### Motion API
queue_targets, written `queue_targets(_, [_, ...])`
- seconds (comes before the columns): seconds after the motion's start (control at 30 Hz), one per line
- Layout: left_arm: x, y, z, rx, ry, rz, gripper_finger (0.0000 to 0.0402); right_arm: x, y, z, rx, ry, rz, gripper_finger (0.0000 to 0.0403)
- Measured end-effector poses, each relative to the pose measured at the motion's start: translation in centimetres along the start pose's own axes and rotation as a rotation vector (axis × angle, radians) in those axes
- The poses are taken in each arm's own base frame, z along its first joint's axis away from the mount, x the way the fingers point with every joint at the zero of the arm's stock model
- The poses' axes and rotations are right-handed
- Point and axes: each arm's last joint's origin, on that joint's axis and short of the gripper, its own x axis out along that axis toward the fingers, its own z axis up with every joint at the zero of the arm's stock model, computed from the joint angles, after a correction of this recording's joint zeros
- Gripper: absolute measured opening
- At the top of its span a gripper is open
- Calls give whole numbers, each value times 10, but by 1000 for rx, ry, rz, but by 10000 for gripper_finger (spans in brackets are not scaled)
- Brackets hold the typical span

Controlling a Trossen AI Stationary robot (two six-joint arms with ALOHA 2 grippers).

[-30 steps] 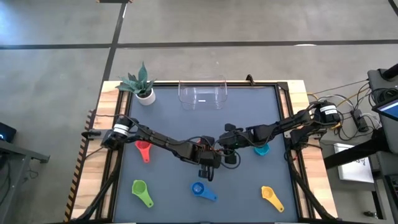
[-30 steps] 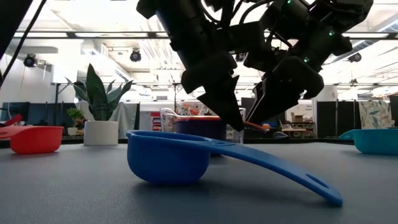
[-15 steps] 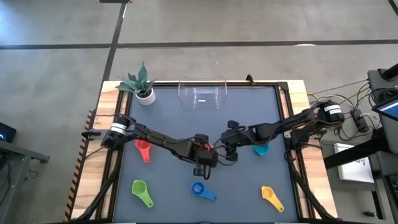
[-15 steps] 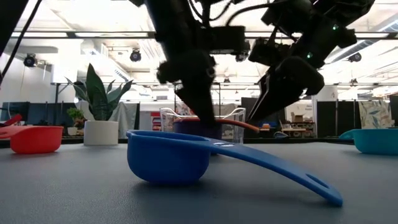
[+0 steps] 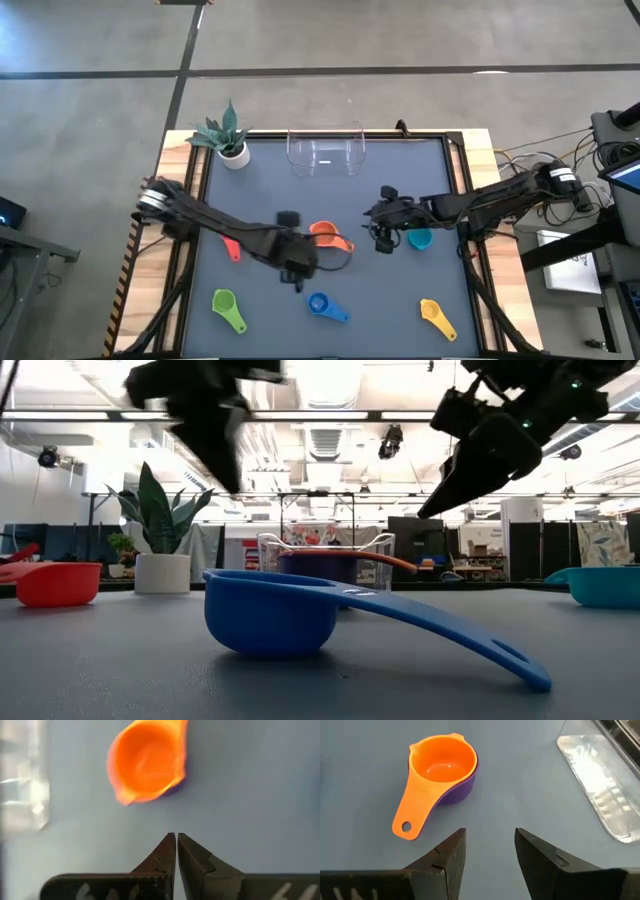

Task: Nest measuring cups in basket
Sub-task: Stack the red measuring cup on top of the orange measuring cup

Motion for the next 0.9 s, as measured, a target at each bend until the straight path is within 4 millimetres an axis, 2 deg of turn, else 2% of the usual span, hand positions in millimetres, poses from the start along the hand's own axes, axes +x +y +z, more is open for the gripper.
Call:
queue_targets(0.13, [-20,9,-50,-170,-87,107,1,-3,-1,-8,17,-49,7,160])
queue_targets(0.23, [-27,19,-84,-348,-125,103,1,-3,-1,-14,19,-62,9,160])
queue_targets(0.37, [-35,33,-113,-642,-153,34,1,-2,-1,-17,20,-78,11,160])
queue_targets(0.43, [-36,38,-123,-735,-152,-7,1,-2,-1,-17,17,-82,11,160])
queue_targets(0.63, [-35,44,-140,-717,-105,-80,1,-2,-1,-13,-2,-117,13,160])
queue_targets(0.9, [-13,36,-160,-630,85,-135,2,-2,-1,-14,-7,-117,13,160])
